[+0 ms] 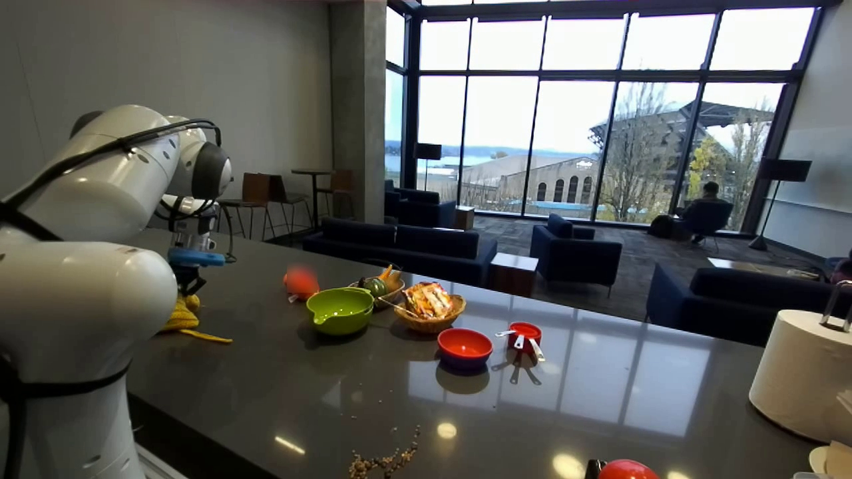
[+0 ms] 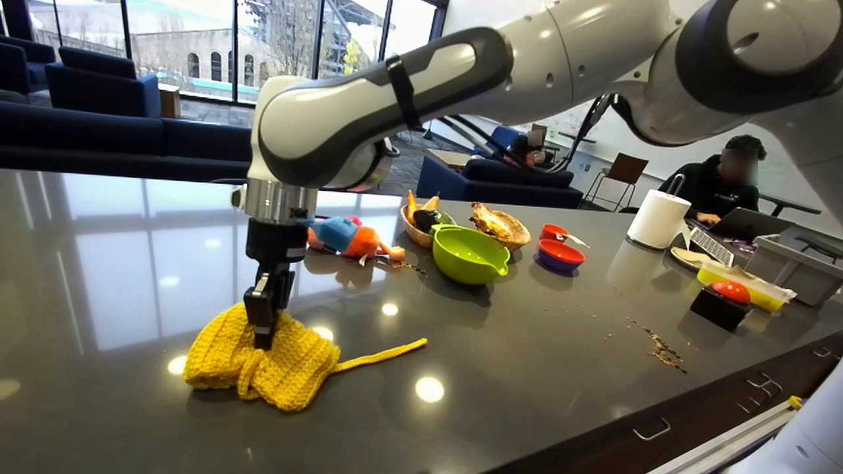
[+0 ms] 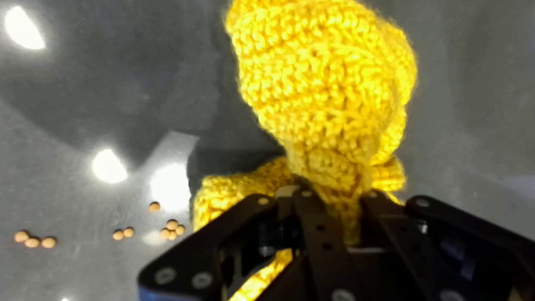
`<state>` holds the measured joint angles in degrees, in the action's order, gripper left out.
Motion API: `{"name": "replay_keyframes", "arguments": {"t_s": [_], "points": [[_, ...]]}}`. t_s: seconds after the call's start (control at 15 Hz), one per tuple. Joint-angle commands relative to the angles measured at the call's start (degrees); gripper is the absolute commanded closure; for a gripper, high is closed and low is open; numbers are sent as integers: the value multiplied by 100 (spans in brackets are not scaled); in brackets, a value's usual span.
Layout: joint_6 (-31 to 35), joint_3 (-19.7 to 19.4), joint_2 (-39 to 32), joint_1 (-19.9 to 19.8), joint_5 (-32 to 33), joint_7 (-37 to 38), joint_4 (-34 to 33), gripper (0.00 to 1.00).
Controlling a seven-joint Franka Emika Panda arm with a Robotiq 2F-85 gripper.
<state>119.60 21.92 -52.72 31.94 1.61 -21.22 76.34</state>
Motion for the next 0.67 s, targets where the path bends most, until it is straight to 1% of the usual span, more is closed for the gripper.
{"name": "replay_keyframes", "arguments": {"t_s": [0.0,0.33,0.6], "points": [[-280,83,-441,-132,-25,-399,-517,96],[-567,-35,-678,-378,18,-584,-822,96],[-708,-235,-760,-570,76,-509,-1102,96]]}}
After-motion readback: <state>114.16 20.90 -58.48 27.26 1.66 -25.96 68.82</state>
